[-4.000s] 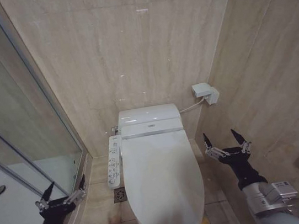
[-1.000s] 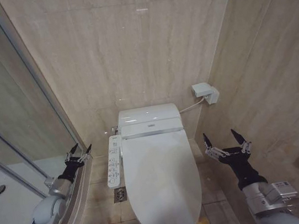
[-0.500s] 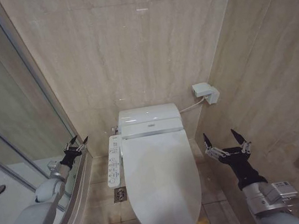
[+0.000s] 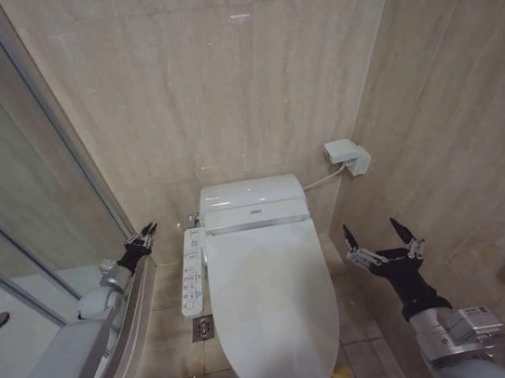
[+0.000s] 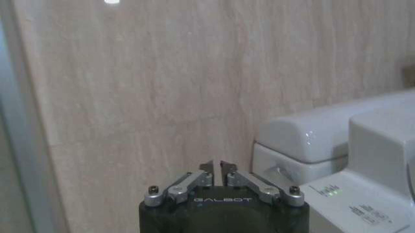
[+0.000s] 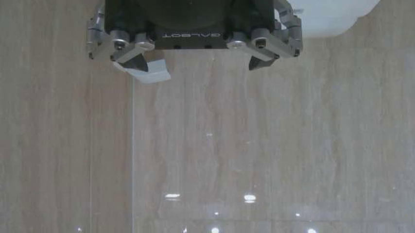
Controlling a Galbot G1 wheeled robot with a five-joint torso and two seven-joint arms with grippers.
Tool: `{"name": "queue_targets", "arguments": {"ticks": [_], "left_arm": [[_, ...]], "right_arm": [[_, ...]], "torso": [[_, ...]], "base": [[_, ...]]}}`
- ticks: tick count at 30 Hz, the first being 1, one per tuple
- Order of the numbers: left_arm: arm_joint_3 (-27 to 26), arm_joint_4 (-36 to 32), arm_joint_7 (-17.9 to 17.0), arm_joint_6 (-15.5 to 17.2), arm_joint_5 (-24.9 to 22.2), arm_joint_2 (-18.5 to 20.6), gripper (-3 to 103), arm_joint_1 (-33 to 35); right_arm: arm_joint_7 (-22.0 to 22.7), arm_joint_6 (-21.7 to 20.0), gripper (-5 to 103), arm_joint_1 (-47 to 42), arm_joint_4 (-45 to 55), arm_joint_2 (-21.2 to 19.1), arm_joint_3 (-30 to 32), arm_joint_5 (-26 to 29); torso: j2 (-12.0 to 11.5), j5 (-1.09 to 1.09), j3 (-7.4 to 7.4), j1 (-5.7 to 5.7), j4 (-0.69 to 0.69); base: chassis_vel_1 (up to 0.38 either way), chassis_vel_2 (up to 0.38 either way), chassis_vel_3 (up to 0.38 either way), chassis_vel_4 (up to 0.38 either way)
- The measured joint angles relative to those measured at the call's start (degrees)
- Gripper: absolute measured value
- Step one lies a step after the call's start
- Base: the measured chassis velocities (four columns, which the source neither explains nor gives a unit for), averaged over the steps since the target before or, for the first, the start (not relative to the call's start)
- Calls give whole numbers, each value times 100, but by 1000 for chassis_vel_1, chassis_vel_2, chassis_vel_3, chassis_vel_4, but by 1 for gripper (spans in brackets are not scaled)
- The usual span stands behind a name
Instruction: Open the toilet lid, clean the toilet bowl with a toilet brush, close the toilet lid, and flush.
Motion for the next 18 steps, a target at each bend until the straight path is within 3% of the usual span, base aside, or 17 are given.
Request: {"name": "queue_targets", "arguments": {"ticks": [7, 8, 18], "left_arm": [[296, 420, 243, -291, 77, -142, 8, -313], [304, 449, 264, -314, 101, -163, 0, -326], [264, 427, 298, -350, 127, -207, 0, -229]], "right_arm": [[0, 0, 100, 0, 0, 0, 0, 0], [0, 0, 100, 0, 0, 0, 0, 0], [0, 0, 100, 0, 0, 0, 0, 0]], "torso": [[0, 0, -1, 0, 0], [0, 0, -1, 0, 0], [0, 0, -1, -1, 2]], "base": [[0, 0, 0, 0], [0, 0, 0, 0], [0, 0, 0, 0]]}}
